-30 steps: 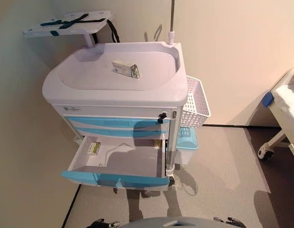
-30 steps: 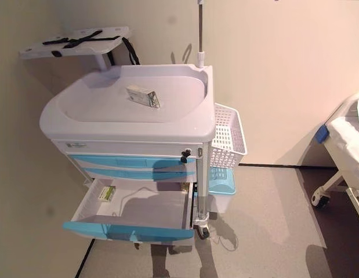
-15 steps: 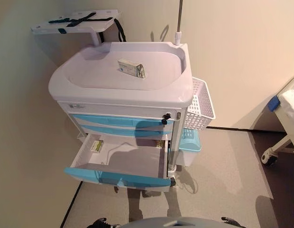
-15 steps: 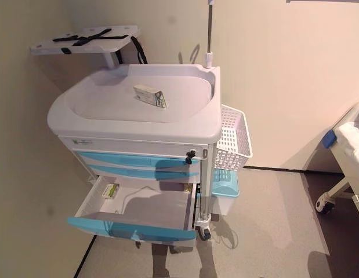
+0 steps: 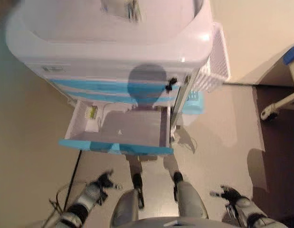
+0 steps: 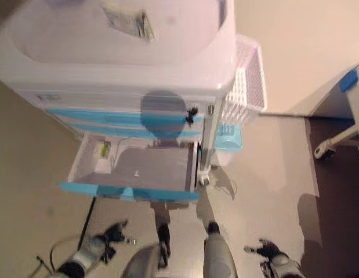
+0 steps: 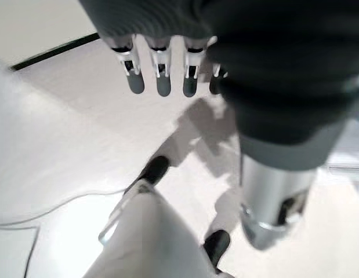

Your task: Open the drawer and pick up the medicine

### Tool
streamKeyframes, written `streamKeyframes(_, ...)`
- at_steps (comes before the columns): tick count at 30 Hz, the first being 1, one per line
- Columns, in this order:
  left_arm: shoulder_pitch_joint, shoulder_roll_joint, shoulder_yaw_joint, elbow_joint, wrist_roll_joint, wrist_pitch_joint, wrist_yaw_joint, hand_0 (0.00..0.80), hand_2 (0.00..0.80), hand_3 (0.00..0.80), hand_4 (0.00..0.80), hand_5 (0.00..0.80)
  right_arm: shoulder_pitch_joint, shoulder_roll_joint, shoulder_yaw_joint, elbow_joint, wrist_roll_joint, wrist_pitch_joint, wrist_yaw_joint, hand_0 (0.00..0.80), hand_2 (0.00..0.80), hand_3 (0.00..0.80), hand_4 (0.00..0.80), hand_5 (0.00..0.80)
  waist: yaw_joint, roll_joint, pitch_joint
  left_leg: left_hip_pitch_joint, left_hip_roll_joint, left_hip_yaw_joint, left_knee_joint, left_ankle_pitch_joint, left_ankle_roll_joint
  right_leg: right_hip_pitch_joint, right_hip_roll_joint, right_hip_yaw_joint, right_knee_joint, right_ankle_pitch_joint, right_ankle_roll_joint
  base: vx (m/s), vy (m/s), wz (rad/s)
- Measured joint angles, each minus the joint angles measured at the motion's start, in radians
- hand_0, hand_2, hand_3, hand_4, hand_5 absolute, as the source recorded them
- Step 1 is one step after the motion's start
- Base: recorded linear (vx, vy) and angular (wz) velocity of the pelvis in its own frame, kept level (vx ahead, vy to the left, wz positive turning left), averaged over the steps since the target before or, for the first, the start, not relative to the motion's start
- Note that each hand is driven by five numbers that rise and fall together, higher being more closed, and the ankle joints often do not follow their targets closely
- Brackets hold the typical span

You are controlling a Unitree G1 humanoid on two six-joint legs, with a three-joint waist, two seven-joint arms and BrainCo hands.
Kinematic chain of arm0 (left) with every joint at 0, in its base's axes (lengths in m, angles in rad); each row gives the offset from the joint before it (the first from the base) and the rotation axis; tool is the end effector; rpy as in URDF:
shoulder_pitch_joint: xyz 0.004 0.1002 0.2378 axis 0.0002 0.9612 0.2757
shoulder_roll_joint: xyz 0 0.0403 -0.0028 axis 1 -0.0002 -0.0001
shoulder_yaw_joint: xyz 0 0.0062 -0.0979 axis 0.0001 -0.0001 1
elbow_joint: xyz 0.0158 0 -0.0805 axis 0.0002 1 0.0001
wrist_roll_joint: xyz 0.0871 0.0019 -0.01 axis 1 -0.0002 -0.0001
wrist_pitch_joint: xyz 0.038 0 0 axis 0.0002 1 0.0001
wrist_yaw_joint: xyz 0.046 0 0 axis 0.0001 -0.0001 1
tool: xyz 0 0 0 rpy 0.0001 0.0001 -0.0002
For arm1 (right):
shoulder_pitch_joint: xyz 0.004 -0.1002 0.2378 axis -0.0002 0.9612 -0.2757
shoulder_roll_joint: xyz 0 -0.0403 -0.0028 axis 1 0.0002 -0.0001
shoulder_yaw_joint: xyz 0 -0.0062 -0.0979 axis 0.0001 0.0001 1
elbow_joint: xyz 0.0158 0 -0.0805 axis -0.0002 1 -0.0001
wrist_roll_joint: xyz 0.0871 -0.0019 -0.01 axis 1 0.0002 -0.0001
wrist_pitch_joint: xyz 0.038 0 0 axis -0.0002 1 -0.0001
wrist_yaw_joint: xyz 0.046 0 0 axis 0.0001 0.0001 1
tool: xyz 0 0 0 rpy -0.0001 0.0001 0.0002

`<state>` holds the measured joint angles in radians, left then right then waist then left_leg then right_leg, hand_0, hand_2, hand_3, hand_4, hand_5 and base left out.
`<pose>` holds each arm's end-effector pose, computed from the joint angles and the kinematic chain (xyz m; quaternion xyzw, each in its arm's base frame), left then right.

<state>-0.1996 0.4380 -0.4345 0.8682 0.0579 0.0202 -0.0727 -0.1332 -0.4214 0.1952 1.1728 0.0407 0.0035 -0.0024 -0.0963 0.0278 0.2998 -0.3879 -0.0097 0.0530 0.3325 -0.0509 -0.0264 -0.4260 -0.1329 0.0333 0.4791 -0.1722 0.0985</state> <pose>0.1757 0.2290 -0.0420 0.3147 0.3700 -0.1359 0.8635 0.1218 -0.2706 -0.0656 -0.2171 0.4994 -0.0470 0.8374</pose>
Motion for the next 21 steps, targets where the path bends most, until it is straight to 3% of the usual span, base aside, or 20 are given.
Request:
streamKeyframes(2,-0.042,0.049,-0.035,-0.094,-0.015,0.003,-0.017,0.0,0.0,0.0,0.0,0.0,-0.015,-0.009,0.001,-0.003,0.0,0.001,0.0,0.0,0.0,0.0,0.0,0.0,0.001,0.001,0.027,-0.069,-0.009,-0.009,0.086,-0.031,0.007,-0.062,-0.012,0.0,0.081,-0.032,-0.003,-0.109,0.037,0.23)
streamKeyframes(4,-0.069,0.143,-0.07,-0.267,-0.049,0.004,-0.034,0.0,0.0,0.0,0.0,0.0,-0.03,-0.021,-0.001,-0.018,0.001,0.0,-0.001,0.0,0.0,0.0,0.0,0.0,0.001,0.002,0.049,-0.145,-0.015,-0.029,0.171,-0.057,0.005,-0.124,-0.014,-0.002,0.152,-0.056,-0.004,-0.106,0.034,0.19)
streamKeyframes(7,-0.143,0.221,-0.073,-0.369,-0.083,0.011,-0.052,0.0,0.0,0.0,0.0,0.0,-0.052,-0.023,0.002,-0.019,0.001,0.001,-0.003,0.0,0.0,0.0,0.0,0.0,0.001,0.001,0.067,-0.208,-0.015,-0.034,0.219,-0.061,0.005,-0.182,-0.014,-0.001,0.19,-0.058,-0.005,-0.063,0.016,0.06)
streamKeyframes(8,-0.172,0.287,-0.121,-0.406,-0.093,0.019,-0.068,0.0,0.0,0.0,0.0,0.0,-0.062,-0.024,0.004,-0.018,0.003,0.002,-0.005,0.0,0.0,0.0,0.0,0.0,0.002,0.001,0.068,-0.237,-0.014,-0.036,0.233,-0.062,0.006,-0.207,-0.013,-0.001,0.2,-0.057,-0.005,-0.035,0.02,0.01)
streamKeyframes(11,-0.257,0.343,-0.163,-0.413,-0.096,0.029,-0.078,0.0,0.0,0.0,0.0,0.0,-0.062,-0.023,0.003,-0.014,0.025,0.002,-0.01,0.0,0.0,0.0,0.0,0.0,0.002,0.0,0.084,-0.259,-0.017,-0.039,0.25,-0.061,0.007,-0.227,-0.014,0.001,0.214,-0.056,-0.004,-0.035,0.021,0.03)
streamKeyframes(14,-0.411,0.409,-0.266,-0.408,-0.12,0.036,-0.084,0.0,0.0,0.0,0.0,0.0,-0.068,-0.023,0.023,-0.015,0.031,0.002,-0.009,0.0,0.0,0.0,0.0,0.0,0.005,-0.003,0.091,-0.305,-0.019,-0.048,0.272,-0.06,0.008,-0.266,-0.012,0.0,0.23,-0.055,-0.003,-0.019,0.02,0.07)
streamKeyframes(18,-0.576,0.391,-0.305,-0.327,-0.15,0.028,-0.059,0.0,0.0,0.0,0.0,0.0,-0.075,-0.017,0.053,-0.016,0.032,0.001,-0.007,0.0,0.0,0.0,0.0,0.0,-0.009,-0.022,0.105,-0.323,-0.019,-0.044,0.298,-0.063,0.009,-0.281,-0.011,0.005,0.237,-0.052,0.003,0.001,0.039,-0.02)
streamKeyframes(19,-0.673,0.371,-0.356,-0.23,-0.149,0.027,-0.056,0.0,0.0,0.0,0.0,0.0,-0.08,-0.015,0.057,-0.016,0.032,0.0,-0.007,0.0,0.0,0.0,0.0,0.0,-0.014,-0.027,0.108,-0.325,-0.019,-0.04,0.302,-0.064,0.011,-0.283,-0.01,0.01,0.236,-0.05,0.005,-0.002,0.043,-0.09)
streamKeyframes(21,-0.723,0.352,-0.351,-0.156,-0.149,0.021,-0.026,0.0,0.0,0.0,0.0,0.0,-0.086,-0.014,0.057,-0.016,0.032,-0.001,-0.008,0.0,0.0,0.0,0.0,0.0,-0.029,-0.029,0.109,-0.33,-0.013,-0.028,0.308,-0.073,0.017,-0.288,-0.008,0.018,0.236,-0.047,0.008,0.071,0.047,-0.18)
